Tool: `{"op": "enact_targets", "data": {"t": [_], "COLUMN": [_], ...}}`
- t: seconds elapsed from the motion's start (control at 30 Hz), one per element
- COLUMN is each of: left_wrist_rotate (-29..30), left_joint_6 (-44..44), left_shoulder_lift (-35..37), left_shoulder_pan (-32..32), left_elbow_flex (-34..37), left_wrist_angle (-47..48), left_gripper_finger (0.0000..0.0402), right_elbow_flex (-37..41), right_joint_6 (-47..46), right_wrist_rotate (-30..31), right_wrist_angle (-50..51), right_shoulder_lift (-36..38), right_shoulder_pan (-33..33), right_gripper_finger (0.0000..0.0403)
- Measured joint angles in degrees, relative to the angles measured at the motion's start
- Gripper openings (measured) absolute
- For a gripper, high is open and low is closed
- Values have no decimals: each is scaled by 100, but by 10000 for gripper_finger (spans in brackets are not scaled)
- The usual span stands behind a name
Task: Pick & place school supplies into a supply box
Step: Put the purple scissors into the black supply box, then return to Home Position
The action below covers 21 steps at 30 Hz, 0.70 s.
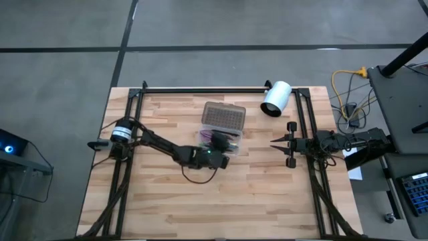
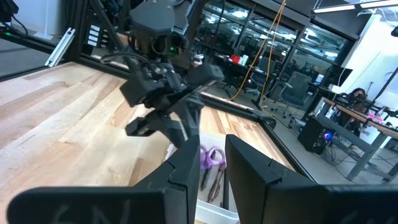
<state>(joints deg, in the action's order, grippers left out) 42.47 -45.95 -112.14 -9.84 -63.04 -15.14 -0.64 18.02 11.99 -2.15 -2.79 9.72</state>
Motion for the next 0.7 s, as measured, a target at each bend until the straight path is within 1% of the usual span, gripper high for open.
{"op": "enact_targets", "data": {"t": [0.07, 0.13, 0.47, 0.7], "left_wrist_rotate": [-150, -180, -84, -45], "left_joint_6": [-1, 0, 0, -286], "left_shoulder_lift": [0, 0, 0, 2], "left_shoulder_pan": [-25, -43, -244, -289], "left_elbow_flex": [-17, -63, -213, -350], "left_wrist_angle": [26, 27, 36, 33], "left_gripper_finger": [67, 67, 67, 67], "right_elbow_flex": [2, 1, 0, 0], "right_joint_6": [0, 0, 0, 0], "right_wrist_rotate": [0, 0, 0, 0], "right_wrist_angle": [0, 0, 0, 0], "right_shoulder_lift": [0, 0, 0, 0], "right_shoulder_pan": [0, 2, 2, 2], "right_gripper_finger": [68, 68, 68, 68]}}
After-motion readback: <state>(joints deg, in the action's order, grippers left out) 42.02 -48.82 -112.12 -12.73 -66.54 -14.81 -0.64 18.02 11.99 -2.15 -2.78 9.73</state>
